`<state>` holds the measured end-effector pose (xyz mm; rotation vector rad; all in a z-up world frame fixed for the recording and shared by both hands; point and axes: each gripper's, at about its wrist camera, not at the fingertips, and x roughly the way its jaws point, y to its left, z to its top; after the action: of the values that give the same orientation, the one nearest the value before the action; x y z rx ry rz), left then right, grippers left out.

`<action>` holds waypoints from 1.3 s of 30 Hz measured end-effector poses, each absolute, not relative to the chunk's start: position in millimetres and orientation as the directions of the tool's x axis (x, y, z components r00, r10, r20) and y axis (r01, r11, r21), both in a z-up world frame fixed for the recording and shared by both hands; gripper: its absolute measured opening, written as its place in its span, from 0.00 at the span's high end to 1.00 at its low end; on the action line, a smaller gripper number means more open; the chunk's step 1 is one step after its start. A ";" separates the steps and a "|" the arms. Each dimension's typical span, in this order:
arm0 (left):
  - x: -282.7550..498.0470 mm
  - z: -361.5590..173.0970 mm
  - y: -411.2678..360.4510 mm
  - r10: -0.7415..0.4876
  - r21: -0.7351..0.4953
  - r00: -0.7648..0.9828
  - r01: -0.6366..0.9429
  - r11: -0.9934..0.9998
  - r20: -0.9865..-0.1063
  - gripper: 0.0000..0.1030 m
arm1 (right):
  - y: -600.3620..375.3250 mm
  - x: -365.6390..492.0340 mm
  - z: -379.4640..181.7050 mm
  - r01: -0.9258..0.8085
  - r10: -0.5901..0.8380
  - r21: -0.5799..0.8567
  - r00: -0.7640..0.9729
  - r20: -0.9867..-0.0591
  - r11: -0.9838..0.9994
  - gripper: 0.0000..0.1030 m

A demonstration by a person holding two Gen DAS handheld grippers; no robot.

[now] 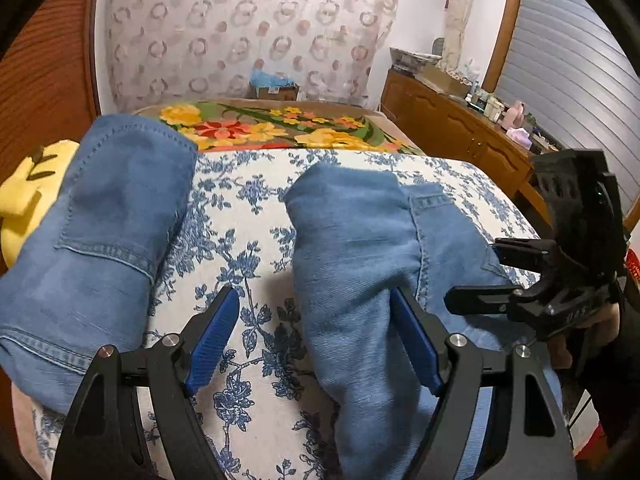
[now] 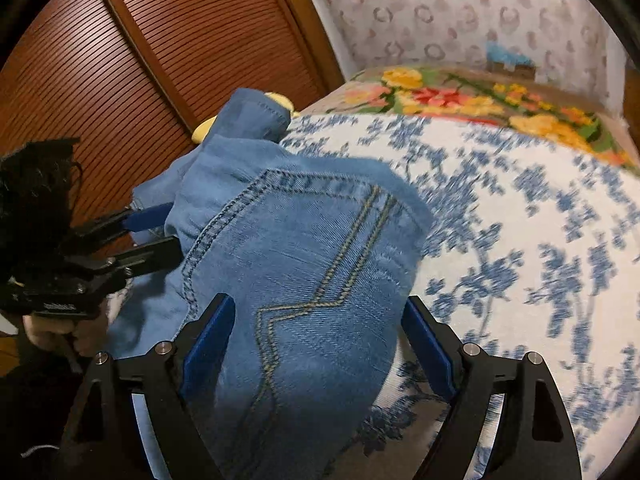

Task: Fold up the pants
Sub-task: 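Grasp the jeans at the back pocket end with the right gripper, then lift the jeans with the right gripper and carry them over the folded pile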

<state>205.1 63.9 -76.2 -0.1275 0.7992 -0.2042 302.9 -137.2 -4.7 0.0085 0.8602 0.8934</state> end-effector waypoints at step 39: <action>121.2 59.7 173.0 -0.039 -0.173 0.922 -0.030 0.984 -0.384 0.40 | 0.8 241.9 171.4 -0.904 0.841 0.108 0.333 -0.426 0.413 0.69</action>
<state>121.2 173.0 59.7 -0.1780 0.3972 -0.0047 241.9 0.8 171.4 -0.1582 0.4554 1.1453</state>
